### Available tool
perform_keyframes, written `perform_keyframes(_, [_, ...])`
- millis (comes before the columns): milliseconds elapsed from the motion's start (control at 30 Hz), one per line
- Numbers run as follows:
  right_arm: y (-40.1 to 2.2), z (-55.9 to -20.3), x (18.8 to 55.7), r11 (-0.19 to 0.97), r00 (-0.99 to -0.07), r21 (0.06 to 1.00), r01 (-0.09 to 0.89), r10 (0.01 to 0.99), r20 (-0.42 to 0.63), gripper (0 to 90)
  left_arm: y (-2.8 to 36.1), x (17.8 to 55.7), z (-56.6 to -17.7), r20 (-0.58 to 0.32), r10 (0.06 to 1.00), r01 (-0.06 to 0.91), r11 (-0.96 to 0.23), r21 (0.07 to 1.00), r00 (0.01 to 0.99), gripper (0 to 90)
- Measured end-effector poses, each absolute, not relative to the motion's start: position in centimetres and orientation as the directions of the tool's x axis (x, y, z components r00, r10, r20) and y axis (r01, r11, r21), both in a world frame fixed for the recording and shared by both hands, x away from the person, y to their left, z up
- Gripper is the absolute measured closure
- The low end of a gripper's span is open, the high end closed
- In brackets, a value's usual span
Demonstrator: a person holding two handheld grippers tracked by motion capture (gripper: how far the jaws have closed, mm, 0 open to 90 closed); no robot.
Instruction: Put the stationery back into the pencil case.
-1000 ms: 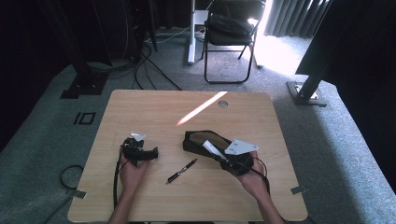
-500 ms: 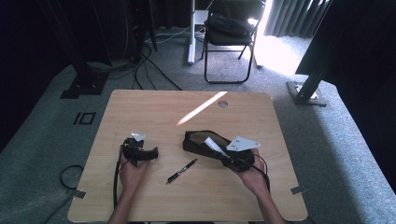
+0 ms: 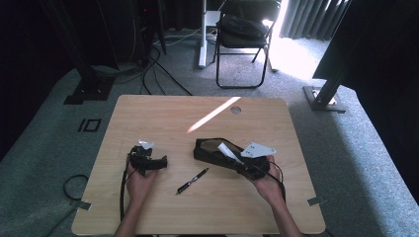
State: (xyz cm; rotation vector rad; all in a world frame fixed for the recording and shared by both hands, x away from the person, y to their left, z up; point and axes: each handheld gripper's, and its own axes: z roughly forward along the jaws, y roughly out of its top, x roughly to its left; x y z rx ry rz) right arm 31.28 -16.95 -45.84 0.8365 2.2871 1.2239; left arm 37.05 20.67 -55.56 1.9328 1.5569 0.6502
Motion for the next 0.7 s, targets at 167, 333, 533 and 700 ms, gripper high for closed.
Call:
perform_keyframes(167, [-17.03, -45.96, 31.54, 0.43, -0.731, 0.847, 0.312, 0.678, -0.075, 71.0, 20.67, 37.05, -55.56, 0.021, 0.979, 0.702, -0.162, 0.693, 0.205, 1.3])
perform_keyframes(333, [-17.13, -46.16, 31.79, 0.424, -0.726, 0.847, 0.32, 0.685, -0.068, 71.0, 20.67, 37.05, -55.56, 0.021, 0.979, 0.703, -0.162, 0.693, 0.205, 1.2])
perform_keyframes(533, [-17.24, -46.4, 32.09, 0.422, -0.722, 0.846, 0.326, 0.689, -0.065, 71.0, 20.66, 37.05, -55.56, 0.02, 0.979, 0.702, -0.161, 0.693, 0.205, 1.3])
perform_keyframes(700, [-17.26, -46.54, 32.31, 0.421, -0.72, 0.845, 0.33, 0.691, -0.063, 71.0, 20.66, 37.05, -55.56, 0.02, 0.979, 0.702, -0.161, 0.693, 0.205, 1.3])
